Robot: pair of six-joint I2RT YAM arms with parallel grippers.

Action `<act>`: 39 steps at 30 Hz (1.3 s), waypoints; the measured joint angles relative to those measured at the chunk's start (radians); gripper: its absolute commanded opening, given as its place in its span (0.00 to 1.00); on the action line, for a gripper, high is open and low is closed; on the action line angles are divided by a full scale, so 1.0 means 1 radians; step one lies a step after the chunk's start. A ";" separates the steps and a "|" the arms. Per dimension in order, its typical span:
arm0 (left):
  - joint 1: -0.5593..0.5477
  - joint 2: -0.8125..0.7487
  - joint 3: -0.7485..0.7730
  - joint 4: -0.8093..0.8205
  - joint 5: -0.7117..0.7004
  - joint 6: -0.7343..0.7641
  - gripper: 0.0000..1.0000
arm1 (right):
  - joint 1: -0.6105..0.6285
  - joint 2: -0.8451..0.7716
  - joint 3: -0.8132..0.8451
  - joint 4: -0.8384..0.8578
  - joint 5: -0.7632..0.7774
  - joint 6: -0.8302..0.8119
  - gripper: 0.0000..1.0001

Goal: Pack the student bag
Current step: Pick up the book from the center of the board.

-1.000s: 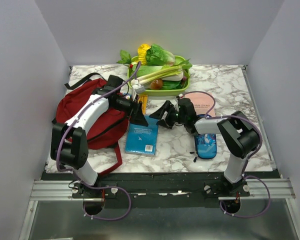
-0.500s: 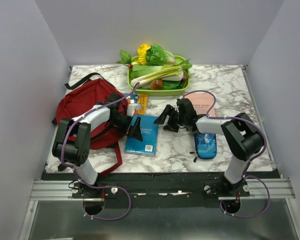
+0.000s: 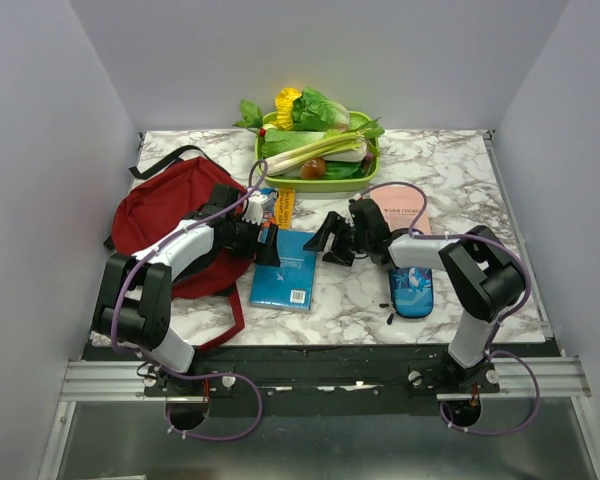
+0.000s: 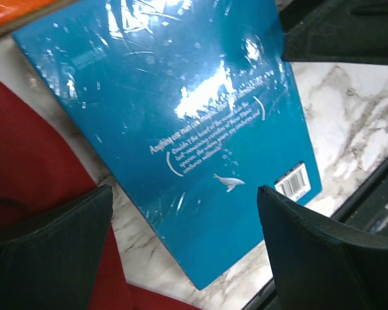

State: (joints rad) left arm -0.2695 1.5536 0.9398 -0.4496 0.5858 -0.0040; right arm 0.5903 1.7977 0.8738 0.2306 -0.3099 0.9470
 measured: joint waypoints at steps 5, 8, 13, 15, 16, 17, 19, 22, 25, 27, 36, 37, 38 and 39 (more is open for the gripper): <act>-0.004 0.000 -0.005 0.026 -0.059 -0.004 0.99 | 0.002 0.011 0.000 0.023 -0.009 0.012 0.84; -0.014 0.000 -0.019 0.043 -0.081 -0.004 0.99 | 0.008 0.022 0.000 0.046 -0.017 0.023 0.84; -0.063 0.021 -0.039 0.065 -0.096 -0.008 0.99 | 0.019 0.044 0.000 0.092 -0.033 0.047 0.84; -0.082 0.046 -0.040 0.075 -0.109 -0.018 0.99 | 0.019 0.047 0.000 0.098 -0.037 0.052 0.84; -0.084 0.053 -0.040 0.080 -0.113 -0.024 0.99 | 0.019 0.048 0.000 0.099 -0.040 0.056 0.84; -0.085 0.055 -0.040 0.083 -0.115 -0.033 0.99 | 0.019 0.048 0.000 0.101 -0.043 0.059 0.84; -0.086 0.057 -0.039 0.089 -0.114 -0.050 0.99 | 0.019 0.050 0.000 0.106 -0.050 0.066 0.84; -0.086 0.063 -0.038 0.099 -0.113 -0.081 0.99 | 0.018 0.050 -0.013 0.136 -0.058 0.082 0.83; -0.085 0.064 -0.040 0.117 -0.109 -0.107 0.99 | 0.010 0.050 -0.039 0.190 -0.068 0.111 0.82; -0.084 0.069 -0.046 0.149 -0.094 -0.127 0.99 | -0.002 0.045 -0.075 0.253 -0.073 0.134 0.82; -0.075 0.084 -0.117 0.365 0.077 -0.262 0.99 | -0.013 0.022 -0.174 0.418 -0.105 0.187 0.77; -0.078 0.097 -0.121 0.398 0.115 -0.278 0.99 | -0.009 0.018 -0.185 0.445 -0.123 0.198 0.77; -0.083 0.109 -0.123 0.422 0.145 -0.292 0.99 | -0.003 0.014 -0.192 0.468 -0.140 0.208 0.76; -0.087 0.116 -0.124 0.436 0.164 -0.300 0.99 | 0.005 0.012 -0.197 0.492 -0.157 0.216 0.75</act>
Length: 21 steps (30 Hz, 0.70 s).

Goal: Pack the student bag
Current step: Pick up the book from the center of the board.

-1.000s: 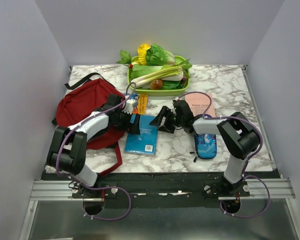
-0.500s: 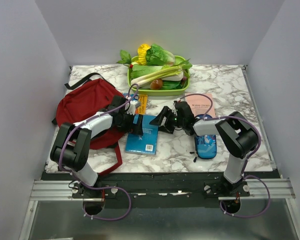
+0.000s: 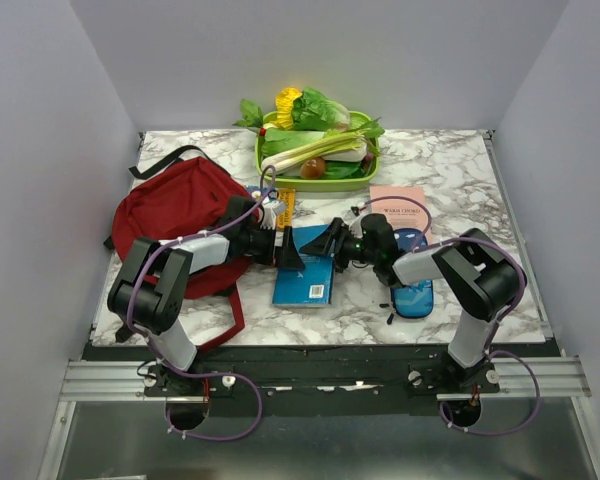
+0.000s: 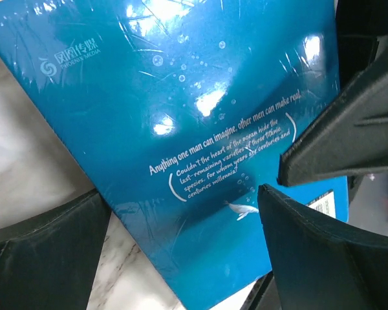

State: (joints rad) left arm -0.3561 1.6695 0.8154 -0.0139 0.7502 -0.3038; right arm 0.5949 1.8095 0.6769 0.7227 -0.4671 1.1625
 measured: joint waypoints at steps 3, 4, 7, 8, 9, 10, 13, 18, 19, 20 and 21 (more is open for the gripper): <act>-0.005 0.006 -0.006 0.025 0.026 -0.016 0.99 | 0.005 -0.001 -0.006 0.024 -0.029 0.005 0.72; -0.005 0.006 -0.006 0.027 0.029 -0.019 0.99 | 0.005 -0.001 -0.008 0.021 -0.033 0.002 0.69; -0.005 0.006 -0.006 0.028 0.034 -0.019 0.99 | 0.005 -0.002 -0.009 -0.002 -0.039 -0.013 0.61; -0.005 0.006 -0.006 0.028 0.038 -0.019 0.99 | 0.005 -0.003 -0.009 -0.014 -0.040 -0.016 0.58; -0.005 0.006 -0.006 0.027 0.041 -0.018 0.99 | 0.006 -0.006 -0.010 -0.029 -0.039 -0.024 0.54; -0.005 0.005 -0.004 0.021 0.048 -0.015 0.99 | 0.007 -0.011 -0.012 -0.047 -0.038 -0.034 0.46; -0.005 -0.004 0.024 -0.040 0.067 0.010 0.99 | 0.010 -0.030 -0.016 -0.109 -0.036 -0.060 0.38; -0.005 -0.042 0.150 -0.273 0.085 0.141 0.99 | 0.006 -0.105 -0.020 -0.134 -0.038 -0.093 0.31; -0.005 -0.048 0.185 -0.326 0.084 0.172 0.99 | 0.001 -0.120 -0.021 -0.133 -0.041 -0.099 0.27; -0.005 -0.056 0.230 -0.390 0.084 0.218 0.99 | -0.005 -0.136 -0.021 -0.129 -0.043 -0.101 0.26; -0.005 -0.063 0.270 -0.439 0.080 0.253 0.99 | -0.011 -0.152 -0.021 -0.122 -0.045 -0.106 0.24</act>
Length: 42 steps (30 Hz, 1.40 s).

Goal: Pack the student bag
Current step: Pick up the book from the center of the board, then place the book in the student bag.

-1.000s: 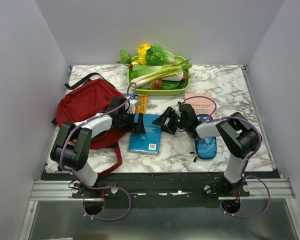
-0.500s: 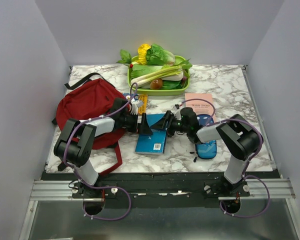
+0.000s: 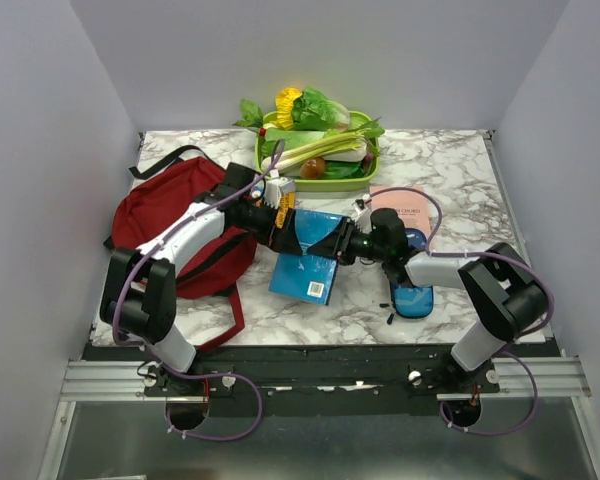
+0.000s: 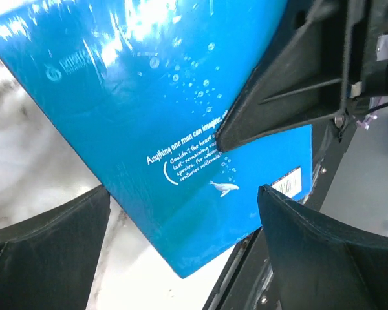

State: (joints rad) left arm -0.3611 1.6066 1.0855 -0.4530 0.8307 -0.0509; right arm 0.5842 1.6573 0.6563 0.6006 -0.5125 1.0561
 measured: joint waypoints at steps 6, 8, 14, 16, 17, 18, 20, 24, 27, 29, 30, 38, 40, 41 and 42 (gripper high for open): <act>0.061 -0.058 0.278 -0.206 0.005 0.174 0.99 | -0.009 -0.024 -0.008 -0.060 0.016 -0.042 0.20; 0.119 -0.101 0.330 -0.241 -0.005 0.228 0.99 | -0.009 -0.022 -0.024 -0.109 0.019 -0.051 0.20; 0.241 -0.160 0.314 -0.380 -0.075 0.410 0.99 | -0.016 -0.030 -0.030 -0.144 0.017 -0.050 0.18; 0.243 -0.171 0.264 -0.437 -0.101 0.478 0.99 | -0.019 -0.032 -0.030 -0.150 0.016 -0.055 0.18; 0.241 -0.178 0.238 -0.464 -0.114 0.507 0.99 | -0.023 -0.032 -0.030 -0.153 0.013 -0.056 0.17; 0.241 -0.187 0.209 -0.489 -0.130 0.533 0.99 | -0.025 -0.032 -0.029 -0.155 0.011 -0.056 0.17; 0.241 -0.215 0.157 -0.525 -0.162 0.578 0.99 | -0.030 -0.032 -0.029 -0.159 0.007 -0.056 0.17; 0.243 -0.282 0.100 -0.529 -0.236 0.616 0.99 | -0.031 -0.032 -0.029 -0.162 0.000 -0.061 0.16; 0.256 -0.330 0.072 -0.492 -0.295 0.623 0.99 | -0.033 -0.033 -0.029 -0.161 -0.003 -0.062 0.15; 0.269 -0.350 0.055 -0.459 -0.327 0.624 0.99 | -0.034 -0.032 -0.029 -0.161 -0.005 -0.062 0.15; 0.274 -0.357 0.046 -0.442 -0.343 0.625 0.99 | -0.034 -0.033 -0.029 -0.162 -0.006 -0.063 0.15; 0.282 -0.362 -0.036 -0.381 -0.405 0.649 0.95 | -0.034 -0.033 -0.029 -0.164 -0.007 -0.063 0.12; 0.283 -0.362 -0.050 -0.378 -0.414 0.653 0.91 | -0.035 -0.033 -0.029 -0.166 -0.008 -0.062 0.11; 0.285 -0.362 -0.055 -0.373 -0.417 0.654 0.89 | -0.035 -0.033 -0.029 -0.166 -0.008 -0.062 0.11; 0.286 -0.362 -0.058 -0.365 -0.420 0.656 0.88 | -0.035 -0.034 -0.029 -0.167 -0.009 -0.062 0.11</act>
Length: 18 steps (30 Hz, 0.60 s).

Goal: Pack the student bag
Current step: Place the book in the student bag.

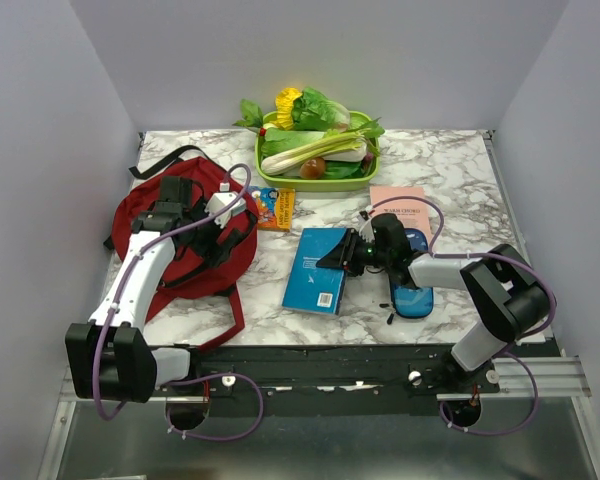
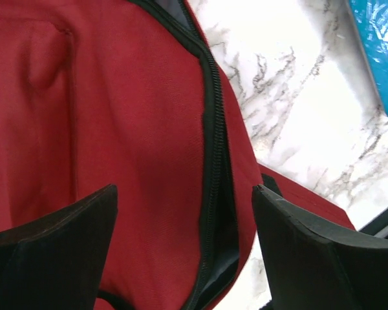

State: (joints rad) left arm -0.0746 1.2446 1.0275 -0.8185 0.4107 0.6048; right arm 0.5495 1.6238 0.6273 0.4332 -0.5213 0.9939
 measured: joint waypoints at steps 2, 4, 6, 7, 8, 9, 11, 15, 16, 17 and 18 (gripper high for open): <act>0.006 0.000 -0.002 0.020 -0.008 -0.001 0.87 | 0.000 -0.001 0.000 -0.003 -0.002 0.000 0.11; 0.016 0.005 0.000 0.046 -0.015 -0.008 0.85 | 0.000 -0.002 0.001 -0.007 -0.005 0.000 0.11; 0.028 0.016 0.010 0.061 -0.018 -0.015 0.80 | 0.000 -0.002 0.002 -0.010 -0.007 0.000 0.10; 0.034 0.024 0.014 0.071 -0.020 -0.019 0.78 | 0.000 -0.002 0.003 -0.011 -0.008 0.000 0.10; 0.036 0.029 0.018 0.077 -0.022 -0.021 0.77 | 0.000 -0.002 0.003 -0.014 -0.008 -0.001 0.10; 0.039 0.035 0.021 0.083 -0.023 -0.024 0.74 | 0.000 -0.002 0.004 -0.016 -0.009 0.000 0.10; 0.041 0.044 0.022 0.095 -0.026 -0.026 0.70 | 0.000 -0.002 0.005 -0.017 -0.010 -0.001 0.10; 0.041 0.050 0.022 0.096 -0.026 -0.024 0.48 | 0.000 -0.002 0.006 -0.021 -0.012 -0.001 0.08; 0.041 0.050 0.022 0.095 -0.025 -0.023 0.38 | 0.000 -0.002 0.006 -0.022 -0.013 -0.001 0.07; 0.041 0.050 0.022 0.095 -0.026 -0.027 0.26 | 0.000 -0.002 0.006 -0.024 -0.014 -0.001 0.05; 0.041 0.050 0.022 0.095 -0.026 -0.020 0.01 | 0.000 -0.002 0.006 -0.024 -0.015 -0.001 0.04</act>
State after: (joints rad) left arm -0.0338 1.2949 1.0496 -0.7231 0.3843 0.5850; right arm 0.5495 1.6222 0.6338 0.4088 -0.5365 0.9928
